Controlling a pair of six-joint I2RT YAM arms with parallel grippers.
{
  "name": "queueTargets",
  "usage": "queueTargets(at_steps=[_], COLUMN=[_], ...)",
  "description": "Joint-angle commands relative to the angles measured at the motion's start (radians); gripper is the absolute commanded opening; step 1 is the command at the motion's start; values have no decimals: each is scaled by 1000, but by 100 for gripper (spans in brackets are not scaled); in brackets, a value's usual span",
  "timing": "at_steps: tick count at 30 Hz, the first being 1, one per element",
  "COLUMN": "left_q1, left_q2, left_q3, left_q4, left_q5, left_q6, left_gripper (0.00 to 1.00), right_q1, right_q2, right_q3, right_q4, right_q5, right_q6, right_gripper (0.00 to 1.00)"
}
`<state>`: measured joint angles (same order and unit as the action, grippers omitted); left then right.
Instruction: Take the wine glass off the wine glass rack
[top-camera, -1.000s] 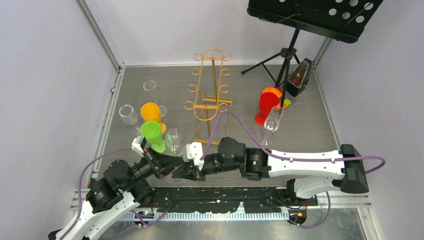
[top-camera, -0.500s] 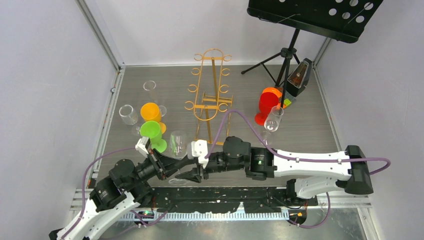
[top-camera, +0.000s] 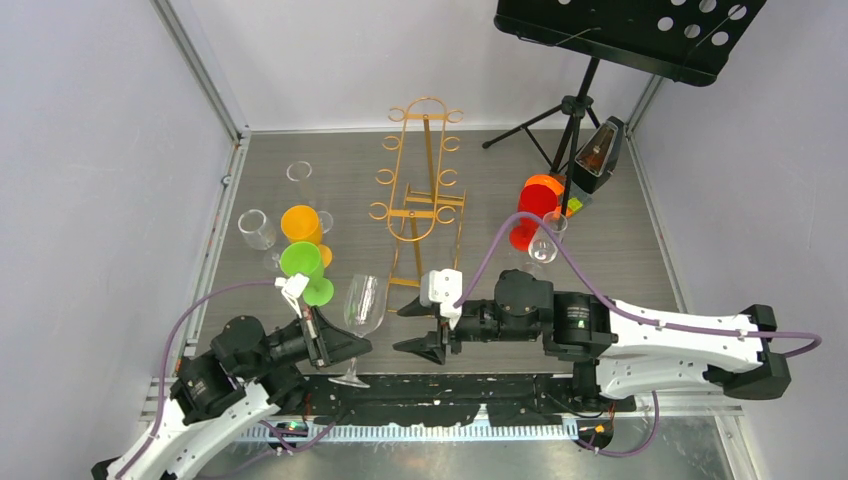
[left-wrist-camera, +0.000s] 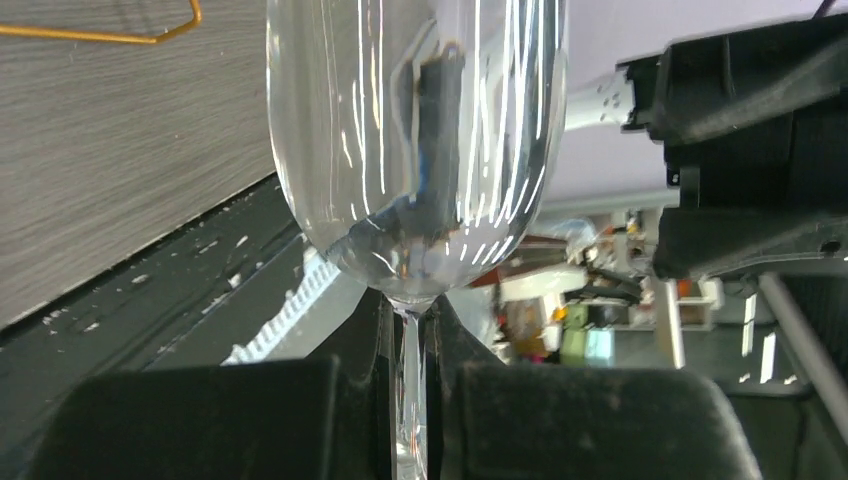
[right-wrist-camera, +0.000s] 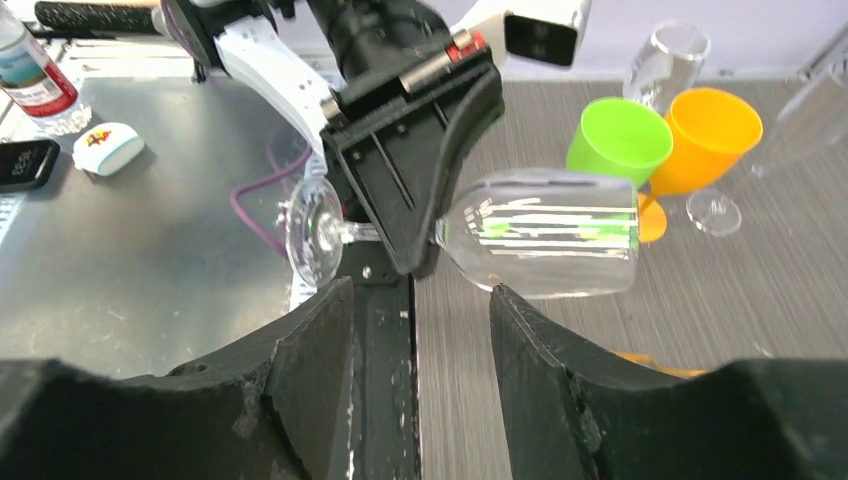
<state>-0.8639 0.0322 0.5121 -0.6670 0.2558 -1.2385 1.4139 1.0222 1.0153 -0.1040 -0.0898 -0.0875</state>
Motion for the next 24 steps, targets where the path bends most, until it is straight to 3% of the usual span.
queueTargets(at_steps=[1,7,14,24], left_q1=[0,1,1,1], left_q2=[84,176,212,172], left_q3=[85,143,176,160], left_q4=[7,-85,-137,-125], left_q5=[123,204,318,474], left_q6=[259,490,698,819], left_gripper=[0,0,0,0], right_q1=[2,0,-12,-41], right_q2=[-49,-93,-127,-81], right_q3=[44,38,44,83], right_q4=[-147,-241,-281,-285], right_q5=[65,75,-42,-235], right_q6=[33,20,-8,-28], right_gripper=[60,62,68,68])
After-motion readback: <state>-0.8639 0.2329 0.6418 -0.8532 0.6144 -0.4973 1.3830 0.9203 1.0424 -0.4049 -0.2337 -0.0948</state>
